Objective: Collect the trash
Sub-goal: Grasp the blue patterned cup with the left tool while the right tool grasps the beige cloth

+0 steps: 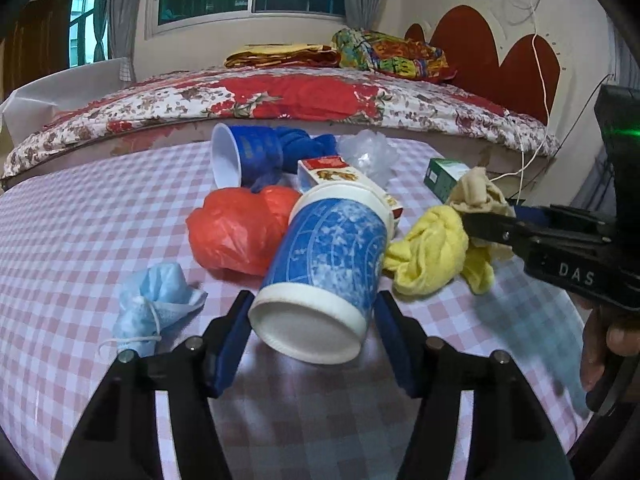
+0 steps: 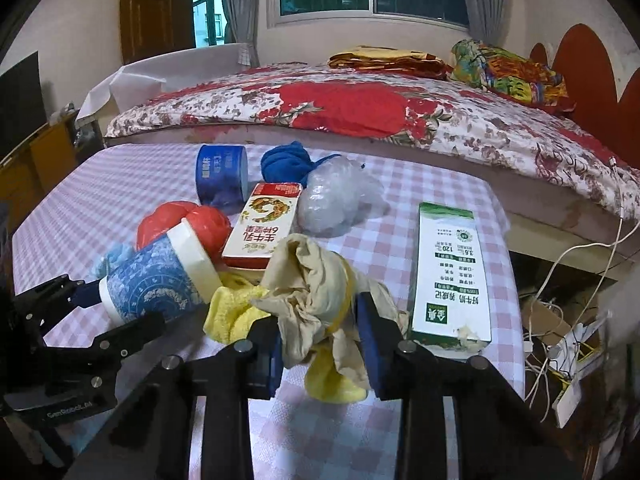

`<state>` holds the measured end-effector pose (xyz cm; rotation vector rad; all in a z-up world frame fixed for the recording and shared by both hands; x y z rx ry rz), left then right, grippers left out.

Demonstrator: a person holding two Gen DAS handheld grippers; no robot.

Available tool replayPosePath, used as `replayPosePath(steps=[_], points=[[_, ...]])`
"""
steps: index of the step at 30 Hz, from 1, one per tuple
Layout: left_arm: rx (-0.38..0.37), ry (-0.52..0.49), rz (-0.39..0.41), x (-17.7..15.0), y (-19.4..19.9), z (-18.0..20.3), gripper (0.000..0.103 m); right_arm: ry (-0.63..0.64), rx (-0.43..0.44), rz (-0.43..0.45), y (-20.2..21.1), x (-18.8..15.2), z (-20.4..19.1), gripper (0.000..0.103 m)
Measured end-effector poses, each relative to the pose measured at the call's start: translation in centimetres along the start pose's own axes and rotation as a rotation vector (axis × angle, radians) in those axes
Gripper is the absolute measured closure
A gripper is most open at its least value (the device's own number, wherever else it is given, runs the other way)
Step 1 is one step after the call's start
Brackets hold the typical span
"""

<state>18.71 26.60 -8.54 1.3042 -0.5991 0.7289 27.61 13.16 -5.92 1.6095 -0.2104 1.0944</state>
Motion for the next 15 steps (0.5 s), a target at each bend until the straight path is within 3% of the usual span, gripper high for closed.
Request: replayPosePath(steps=[1,6,9,15], points=[[0.001,0.001,0.005,-0.1,0.2,0.1,0.041,-0.003,0.003,0.01,0.4,-0.1,0.1,0.074],[-0.007,-0.003,0.025,-0.1,1.2,0.8,0.043,-0.021,0.023,0.045,2.0,-0.5,0.5,0.074],[-0.008,-0.005,0.025,-0.2,1.3,1.0,0.044,-0.031,0.02,0.064,2.9,-0.5,1.0,0.083],[0.009,0.0,0.064,-0.3,2.3,1.6,0.046,-0.031,-0.011,0.108,5.0,-0.4,1.8,0.084]])
Point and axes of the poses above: each gripper's, at about its wrist camera, not at the fingertips, and y roughly against the way its jaws point, z to its right, x to its top, the point moved 4 cm from there along -y, roughly the way its jaws point, and after that the axes turned 7 degrees about -x, right-handed, at the moved point
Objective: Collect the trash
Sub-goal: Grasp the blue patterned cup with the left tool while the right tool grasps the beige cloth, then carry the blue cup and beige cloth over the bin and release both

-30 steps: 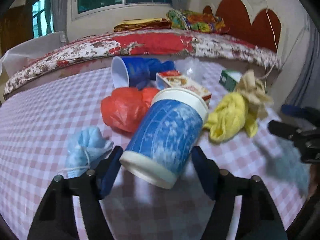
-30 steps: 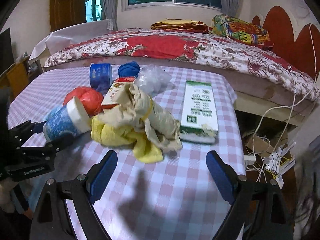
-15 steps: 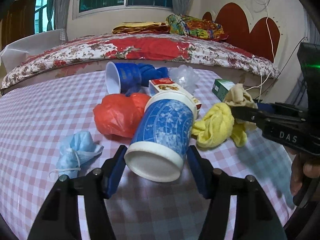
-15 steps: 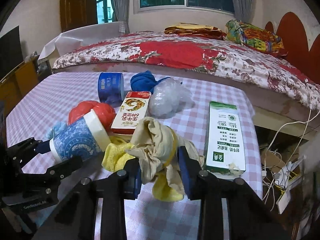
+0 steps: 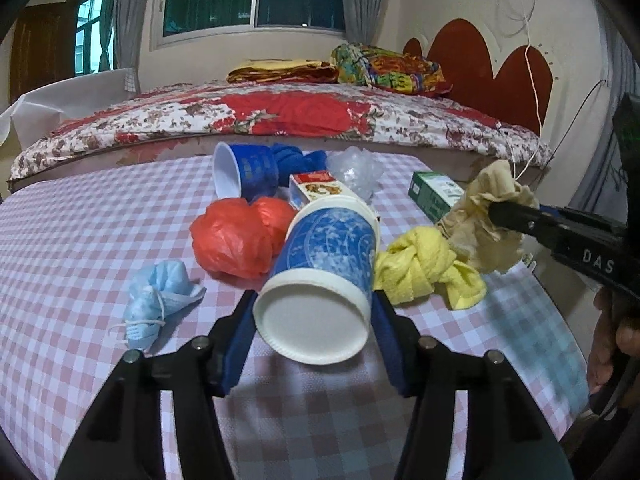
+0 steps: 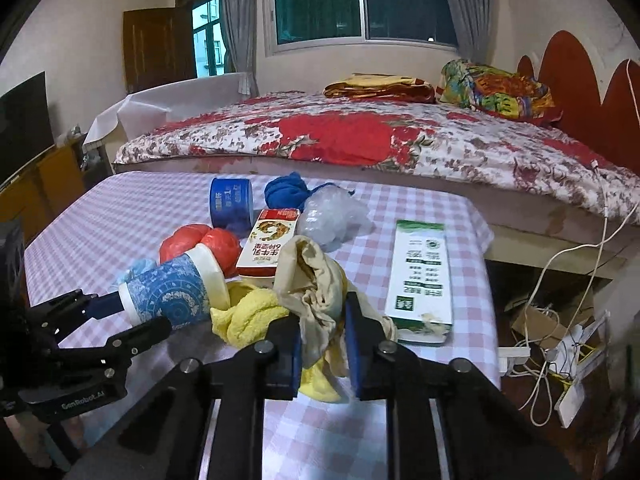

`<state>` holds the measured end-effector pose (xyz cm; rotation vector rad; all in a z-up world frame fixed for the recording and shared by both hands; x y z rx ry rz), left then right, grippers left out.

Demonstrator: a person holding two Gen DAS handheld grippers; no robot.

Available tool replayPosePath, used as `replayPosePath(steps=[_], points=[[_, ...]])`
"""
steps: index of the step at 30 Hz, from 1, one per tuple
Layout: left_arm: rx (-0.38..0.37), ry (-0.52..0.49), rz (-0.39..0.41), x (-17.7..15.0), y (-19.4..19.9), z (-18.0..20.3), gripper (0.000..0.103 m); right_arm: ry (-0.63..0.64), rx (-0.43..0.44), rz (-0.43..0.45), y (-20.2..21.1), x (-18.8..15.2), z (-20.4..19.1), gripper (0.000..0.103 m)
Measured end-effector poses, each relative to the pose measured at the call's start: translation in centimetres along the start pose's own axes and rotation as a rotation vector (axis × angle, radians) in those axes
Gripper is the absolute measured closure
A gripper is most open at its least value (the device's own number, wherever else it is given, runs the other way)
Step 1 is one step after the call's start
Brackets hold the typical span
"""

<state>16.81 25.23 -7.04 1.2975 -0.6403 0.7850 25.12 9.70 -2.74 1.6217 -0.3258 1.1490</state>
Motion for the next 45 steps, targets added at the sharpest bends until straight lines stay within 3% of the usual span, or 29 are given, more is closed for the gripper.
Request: replayPosePath(steps=[13,21,31,45], points=[[-0.022,-0.004,0.097,1.2,3.9,2.5,0.046,-0.035,-0.043,0.102,6.3,0.3,3.0,0.085],[-0.083,-0.045,0.098,1.0,4.9,6.3,0.046,-0.078,-0.078,0.133,10.6,-0.9,6.1,0.085],[-0.205,-0.141,0.071,0.5,4.3,13.3,0.046,-0.179,-0.169,0.131,15.8,-4.7,12.1,0.085],[-0.393,-0.274,-0.014,-2.0,1.9,24.2,0.046,-0.337,-0.328,0.039,20.0,-12.4,22.2,0.085]])
Point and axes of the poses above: each gripper's, at about its wrist camera, not at the fingertips, and y roughly against the way its jaws point, z to its right, x to its top, the point moved 4 cm from there along -y, roughly the way its jaws point, and after that the axes turned 7 degrees about -x, right-handed, at the moved point
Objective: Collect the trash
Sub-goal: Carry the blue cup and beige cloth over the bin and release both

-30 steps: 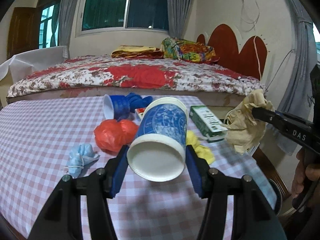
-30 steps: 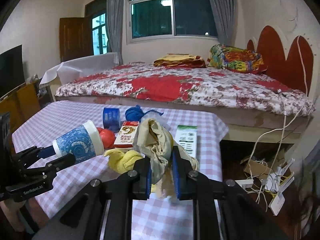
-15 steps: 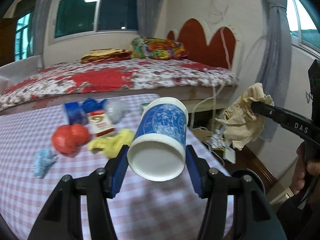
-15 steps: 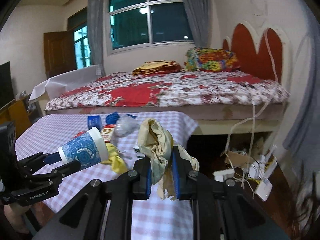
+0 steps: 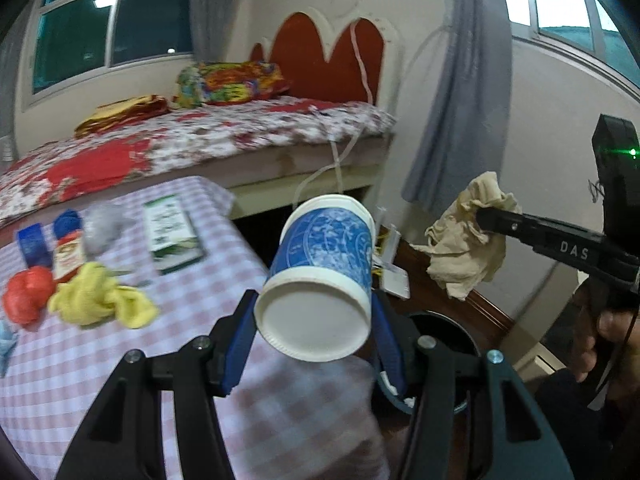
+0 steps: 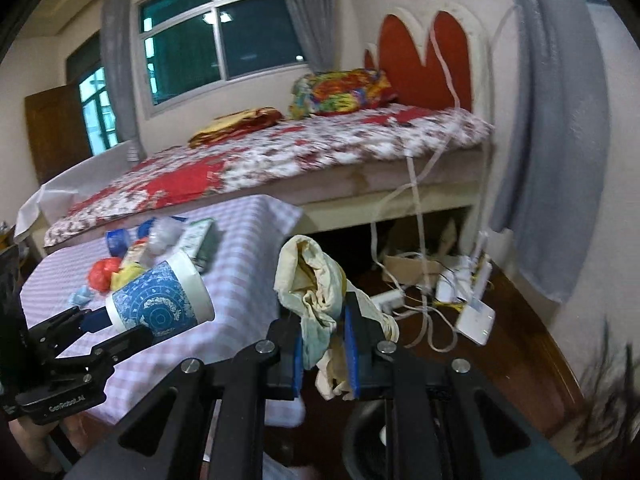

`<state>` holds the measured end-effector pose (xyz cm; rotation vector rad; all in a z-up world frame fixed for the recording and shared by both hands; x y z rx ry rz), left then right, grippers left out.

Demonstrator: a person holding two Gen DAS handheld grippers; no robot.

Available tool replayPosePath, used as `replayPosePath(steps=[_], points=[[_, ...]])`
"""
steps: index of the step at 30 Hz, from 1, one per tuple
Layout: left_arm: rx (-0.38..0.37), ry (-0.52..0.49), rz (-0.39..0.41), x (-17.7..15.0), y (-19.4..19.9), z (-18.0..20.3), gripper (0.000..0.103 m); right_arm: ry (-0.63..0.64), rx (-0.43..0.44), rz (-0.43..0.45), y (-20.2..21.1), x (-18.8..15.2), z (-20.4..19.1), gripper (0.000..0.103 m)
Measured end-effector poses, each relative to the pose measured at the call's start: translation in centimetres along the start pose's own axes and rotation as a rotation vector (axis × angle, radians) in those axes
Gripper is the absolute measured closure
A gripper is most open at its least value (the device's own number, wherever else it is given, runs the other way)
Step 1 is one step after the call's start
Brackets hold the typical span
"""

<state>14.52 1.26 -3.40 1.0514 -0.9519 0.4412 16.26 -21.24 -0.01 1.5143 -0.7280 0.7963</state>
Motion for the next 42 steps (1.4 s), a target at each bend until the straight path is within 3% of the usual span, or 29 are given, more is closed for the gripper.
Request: replayPosePath(steps=[14,27,36,38,39,40,41,42], points=[[-0.104,-0.054,-0.128,-2.0,-5.4,7.4,0.046,-0.059,-0.092,-0.112,-1.1,-5.4,7.1,0.085],[-0.159,-0.056,-0.346,-7.3,-12.1,10.4,0.046,-0.133,-0.093,-0.288,-5.2,-11.7,11.6,0.085],[-0.174,-0.071,-0.449,-9.6,-15.5,12.1,0.045,-0.135,-0.065,-0.399,-9.4,-14.6,13.7,0.083],[-0.158,-0.073,-0.466,-9.8,-16.3,12.2,0.039,-0.142,-0.066,-0.442,-10.6,-15.4,14.5,0.076],[-0.154,-0.066,-0.488,-10.0,-16.7,12.2,0.035,-0.15,-0.079,-0.473,-11.2,-15.8,15.0,0.054],[-0.144,-0.06,-0.509,-10.2,-17.0,12.1,0.026,-0.155,-0.111,-0.487,-11.5,-16.3,15.7,0.025],[-0.134,-0.064,-0.514,-10.3,-17.1,12.0,0.024,-0.164,-0.149,-0.488,-11.6,-16.5,16.4,0.017],[-0.119,-0.069,-0.512,-10.3,-17.0,11.9,0.024,-0.179,-0.157,-0.492,-11.5,-16.5,16.9,0.015]])
Point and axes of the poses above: each gripper's, at about its wrist camera, not at the fingertips, and y roughly against the way its jaws point, z to its right, x to its top, the point moved 4 cm from there along -y, roughly the way its jaws point, and after that the axes turned 7 degrees about -x, right-handed, at the moved point
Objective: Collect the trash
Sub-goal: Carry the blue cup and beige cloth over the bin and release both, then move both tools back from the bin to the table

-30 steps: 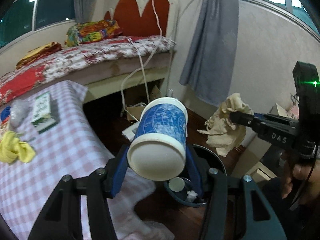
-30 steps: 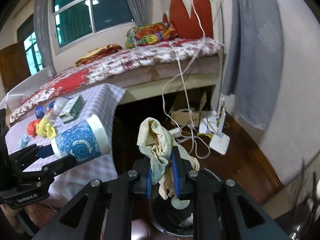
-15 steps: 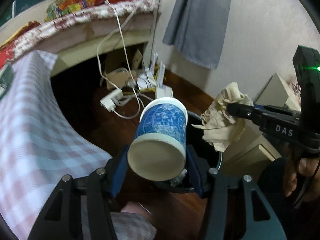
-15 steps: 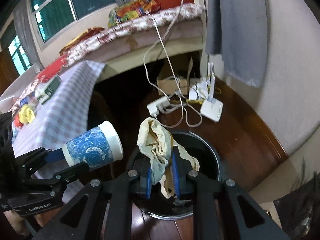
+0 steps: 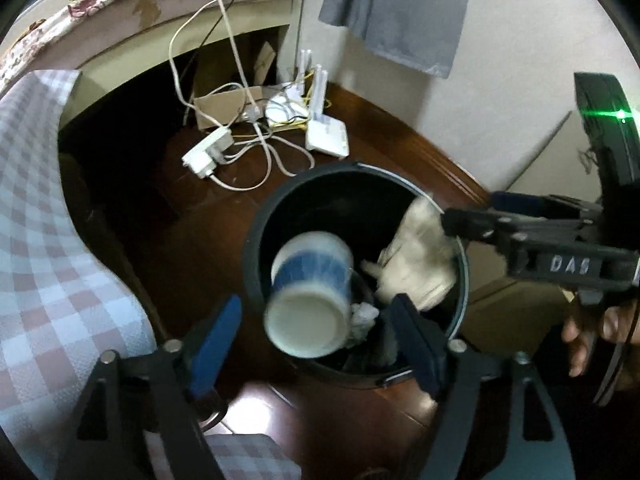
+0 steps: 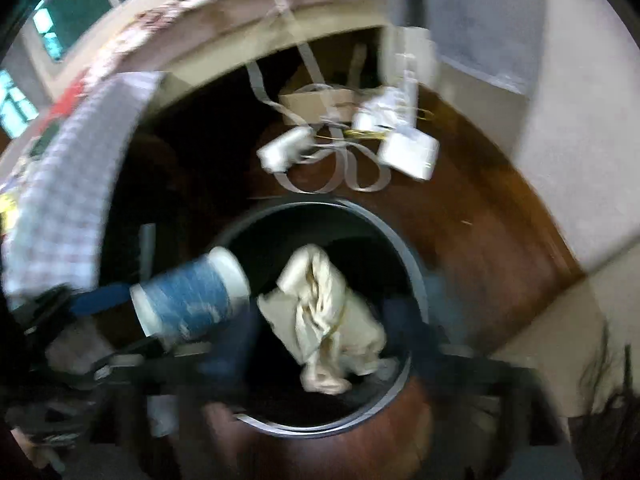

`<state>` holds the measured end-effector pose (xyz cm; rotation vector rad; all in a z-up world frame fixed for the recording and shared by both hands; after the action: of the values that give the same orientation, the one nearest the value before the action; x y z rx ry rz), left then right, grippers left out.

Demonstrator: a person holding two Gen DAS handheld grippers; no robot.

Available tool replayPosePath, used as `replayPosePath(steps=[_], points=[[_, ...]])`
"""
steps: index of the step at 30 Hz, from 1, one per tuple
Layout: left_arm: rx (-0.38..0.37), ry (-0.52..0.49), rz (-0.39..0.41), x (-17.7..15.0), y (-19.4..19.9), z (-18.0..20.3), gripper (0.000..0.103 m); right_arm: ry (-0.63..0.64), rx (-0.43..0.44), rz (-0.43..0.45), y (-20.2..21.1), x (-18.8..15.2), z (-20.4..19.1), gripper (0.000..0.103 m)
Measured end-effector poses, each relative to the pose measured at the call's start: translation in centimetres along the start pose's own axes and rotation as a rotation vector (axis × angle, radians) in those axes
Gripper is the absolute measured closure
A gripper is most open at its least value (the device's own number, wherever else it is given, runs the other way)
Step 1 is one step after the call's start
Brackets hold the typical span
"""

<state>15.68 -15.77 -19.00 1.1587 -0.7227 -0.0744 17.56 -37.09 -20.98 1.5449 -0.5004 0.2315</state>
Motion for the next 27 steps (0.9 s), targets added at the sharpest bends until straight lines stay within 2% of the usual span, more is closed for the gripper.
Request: replayPosePath(steps=[3,5,10,27], points=[[0.026,-0.002,0.008,-0.2,0.4,-0.2,0.022,-0.035,0.0,-0.001,0.5,-0.1,1.0,0.015],[0.038,0.004,0.021,-0.2,0.8,-0.2,0.015,-0.031,-0.011,0.01,1.0,-0.3,1.0,0.015],[0.086,-0.008,0.063,0.1,1.7,-0.1,0.008,-0.02,-0.008,0.032,2.1,-0.2,0.3,0.015],[0.138,0.039,0.207,2.7,6.7,-1.6,0.003,0.056,-0.02,0.145,7.1,1.9,-2.9,0.015]])
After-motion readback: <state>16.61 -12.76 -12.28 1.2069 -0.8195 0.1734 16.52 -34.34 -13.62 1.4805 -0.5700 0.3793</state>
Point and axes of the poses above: each gripper's, at about its wrist camera, not at the fingertips, and y roughly against the way its jaws point, z to its right, x to its top, the point moved 4 cm from there along -y, roughly the way its jaws point, and after that the axes turned 7 degrees about -x, right-handed, at the moved point
